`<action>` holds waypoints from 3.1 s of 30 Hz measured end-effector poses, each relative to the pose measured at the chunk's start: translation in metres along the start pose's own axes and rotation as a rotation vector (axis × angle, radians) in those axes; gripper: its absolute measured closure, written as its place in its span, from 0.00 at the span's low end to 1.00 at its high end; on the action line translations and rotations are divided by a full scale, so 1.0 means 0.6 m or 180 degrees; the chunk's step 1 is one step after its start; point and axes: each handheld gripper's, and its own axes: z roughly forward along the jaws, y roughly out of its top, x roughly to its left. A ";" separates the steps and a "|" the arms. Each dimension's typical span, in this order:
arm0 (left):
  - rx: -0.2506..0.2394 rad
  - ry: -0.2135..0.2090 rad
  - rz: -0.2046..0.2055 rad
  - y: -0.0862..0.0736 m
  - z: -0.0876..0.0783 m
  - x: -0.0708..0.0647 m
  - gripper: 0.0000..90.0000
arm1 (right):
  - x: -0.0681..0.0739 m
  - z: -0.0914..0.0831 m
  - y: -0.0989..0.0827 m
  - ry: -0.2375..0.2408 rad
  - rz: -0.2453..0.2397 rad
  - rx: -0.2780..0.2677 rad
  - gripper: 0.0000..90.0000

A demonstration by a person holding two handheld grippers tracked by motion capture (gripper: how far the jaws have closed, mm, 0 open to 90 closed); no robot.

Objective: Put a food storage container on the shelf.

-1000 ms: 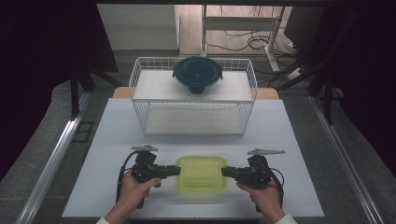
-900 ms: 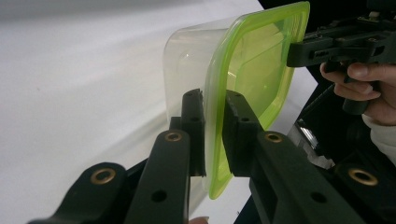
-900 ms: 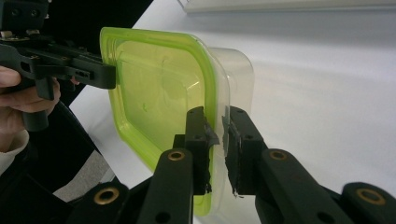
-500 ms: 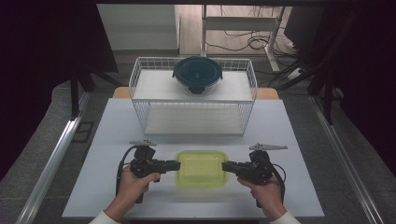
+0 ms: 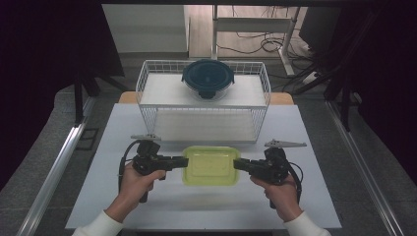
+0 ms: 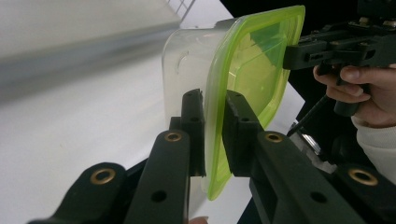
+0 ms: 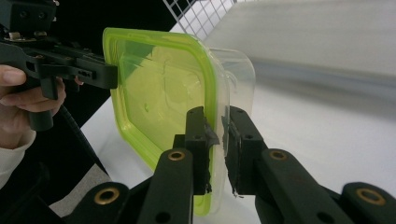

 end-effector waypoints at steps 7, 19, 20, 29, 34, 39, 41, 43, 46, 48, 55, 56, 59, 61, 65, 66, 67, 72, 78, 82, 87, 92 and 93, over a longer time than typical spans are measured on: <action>-0.0064 0.0011 0.0046 0.022 -0.008 -0.006 0.89 | 0.004 -0.007 0.027 -0.0015 -0.0090 -0.0058 0.88; -0.0127 0.0028 0.0067 0.050 -0.015 -0.010 0.89 | 0.004 -0.013 0.056 -0.0004 -0.0110 -0.0095 0.88; -0.0127 0.0033 0.0076 0.051 -0.016 -0.009 0.89 | 0.004 -0.013 0.058 -0.0004 -0.0117 -0.0104 0.88; -0.0181 0.0028 0.0086 0.067 -0.024 -0.010 0.89 | 0.010 -0.016 0.080 -0.0018 -0.0169 -0.0123 0.88; -0.0199 0.0023 0.0100 0.075 -0.028 -0.012 0.89 | 0.014 -0.019 0.091 -0.0035 -0.0211 -0.0141 0.88; -0.0216 0.0016 0.0110 0.084 -0.033 -0.014 0.89 | 0.018 -0.022 0.100 -0.0045 -0.0232 -0.0159 0.88; -0.0222 0.0008 0.0112 0.089 -0.035 -0.015 0.89 | 0.020 -0.024 0.104 -0.0048 -0.0238 -0.0162 0.88; -0.0227 0.0011 0.0116 0.094 -0.038 -0.017 0.89 | 0.021 -0.026 0.109 -0.0046 -0.0244 -0.0179 0.88; -0.0235 0.0003 0.0130 0.103 -0.041 -0.018 0.89 | 0.024 -0.030 0.118 -0.0050 -0.0253 -0.0194 0.88; -0.0242 -0.0007 0.0135 0.109 -0.044 -0.019 0.89 | 0.026 -0.032 0.124 -0.0054 -0.0266 -0.0202 0.88; -0.0318 -0.0012 0.0185 0.126 -0.055 -0.026 0.89 | 0.037 -0.042 0.148 -0.0071 -0.0341 -0.0242 0.88; -0.0323 -0.0006 0.0196 0.129 -0.057 -0.027 0.89 | 0.039 -0.043 0.151 -0.0073 -0.0345 -0.0247 0.88; -0.0344 -0.0014 0.0182 0.137 -0.062 -0.028 0.89 | 0.044 -0.046 0.162 -0.0080 -0.0373 -0.0266 0.88; -0.0356 -0.0044 0.0168 0.142 -0.065 -0.027 0.89 | 0.047 -0.049 0.168 -0.0060 -0.0369 -0.0279 0.88; -0.0388 -0.0029 0.0194 0.153 -0.070 -0.029 0.90 | 0.050 -0.052 0.184 -0.0041 -0.0400 -0.0307 0.88; -0.0394 -0.0015 0.0198 0.156 -0.070 -0.030 0.90 | 0.050 -0.052 0.187 -0.0048 -0.0398 -0.0306 0.88; -0.0391 -0.0013 0.0195 0.158 -0.071 -0.029 0.90 | 0.050 -0.052 0.190 -0.0051 -0.0389 -0.0305 0.88; -0.0401 -0.0015 0.0199 0.175 -0.074 -0.027 0.90 | 0.049 -0.051 0.206 -0.0071 -0.0406 -0.0319 0.88; -0.0421 -0.0004 0.0217 0.196 -0.080 -0.026 0.90 | 0.049 -0.052 0.226 -0.0082 -0.0425 -0.0343 0.88; -0.0429 -0.0010 0.0227 0.210 -0.084 -0.024 0.90 | 0.048 -0.051 0.238 -0.0050 -0.0402 -0.0369 0.88; -0.0446 0.0005 0.0256 0.226 -0.088 -0.022 0.90 | 0.048 -0.051 0.254 -0.0043 -0.0406 -0.0400 0.88; -0.0451 0.0003 0.0239 0.243 -0.092 -0.015 0.90 | 0.048 -0.048 0.271 -0.0055 -0.0414 -0.0400 0.88; -0.0457 0.0002 0.0236 0.247 -0.093 -0.014 0.90 | 0.046 -0.046 0.276 -0.0047 -0.0409 -0.0400 0.88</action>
